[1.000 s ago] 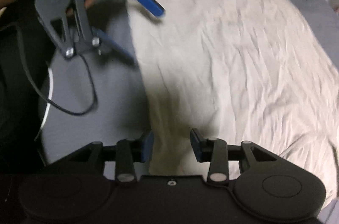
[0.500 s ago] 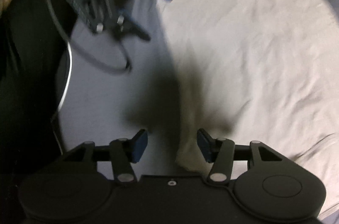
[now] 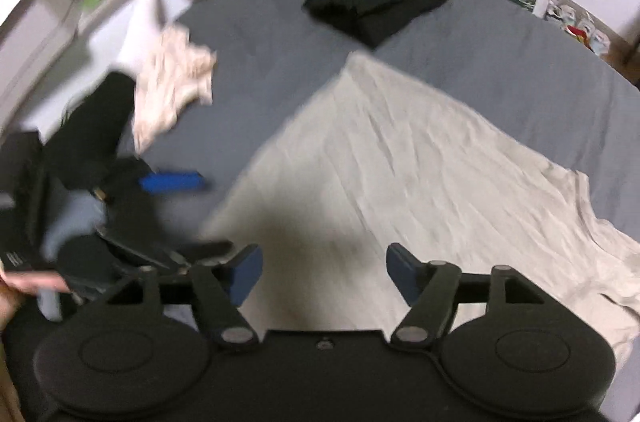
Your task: Fold clothes
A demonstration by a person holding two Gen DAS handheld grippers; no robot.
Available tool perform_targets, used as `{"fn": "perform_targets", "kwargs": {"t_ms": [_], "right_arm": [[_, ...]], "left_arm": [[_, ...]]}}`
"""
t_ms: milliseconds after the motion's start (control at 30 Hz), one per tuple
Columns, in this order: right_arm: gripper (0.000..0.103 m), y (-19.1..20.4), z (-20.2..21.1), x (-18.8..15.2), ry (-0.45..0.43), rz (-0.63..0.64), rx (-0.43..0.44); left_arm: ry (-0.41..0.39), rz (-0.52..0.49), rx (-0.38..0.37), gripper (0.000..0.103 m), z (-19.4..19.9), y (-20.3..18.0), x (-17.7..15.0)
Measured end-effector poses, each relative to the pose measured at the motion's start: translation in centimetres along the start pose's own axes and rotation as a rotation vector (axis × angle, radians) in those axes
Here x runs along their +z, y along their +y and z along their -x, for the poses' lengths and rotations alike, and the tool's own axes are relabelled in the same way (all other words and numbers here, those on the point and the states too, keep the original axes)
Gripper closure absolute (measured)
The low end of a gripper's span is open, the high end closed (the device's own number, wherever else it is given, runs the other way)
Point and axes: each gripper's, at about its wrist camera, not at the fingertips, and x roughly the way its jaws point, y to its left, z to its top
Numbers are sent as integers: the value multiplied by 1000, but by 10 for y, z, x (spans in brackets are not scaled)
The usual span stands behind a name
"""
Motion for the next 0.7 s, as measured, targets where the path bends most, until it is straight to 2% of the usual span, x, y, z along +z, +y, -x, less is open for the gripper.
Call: {"fn": "perform_targets", "kwargs": {"t_ms": [67, 133, 267, 333, 467, 533, 600, 633, 700], "right_arm": [[25, 6, -5, 5, -26, -10, -36], [21, 12, -9, 8, -50, -16, -75], [20, 18, -26, 11, -50, -79, -131], [20, 17, -36, 15, -68, -130, -178], [17, 12, -47, 31, -127, -210, -181], [13, 10, -52, 38, -157, -250, -179], [3, 8, -57, 46, -187, -289, -177], [0, 9, -58, 48, -204, -279, -170], [0, 15, -57, 50, -230, -238, -175]], "left_arm": [[-4, 26, -19, 23, -7, 13, 8], [-23, 90, -71, 23, -10, 24, 2], [-33, 168, -139, 22, -11, 30, -12], [-35, 143, -149, 22, -11, 29, -17], [-35, 72, -123, 22, -12, 24, -26], [-41, 74, -119, 18, -10, 22, -27], [-50, 85, -118, 14, -7, 20, -27], [-54, 90, -118, 9, -6, 19, -27], [-64, 105, -116, 0, -3, 18, -27]]}}
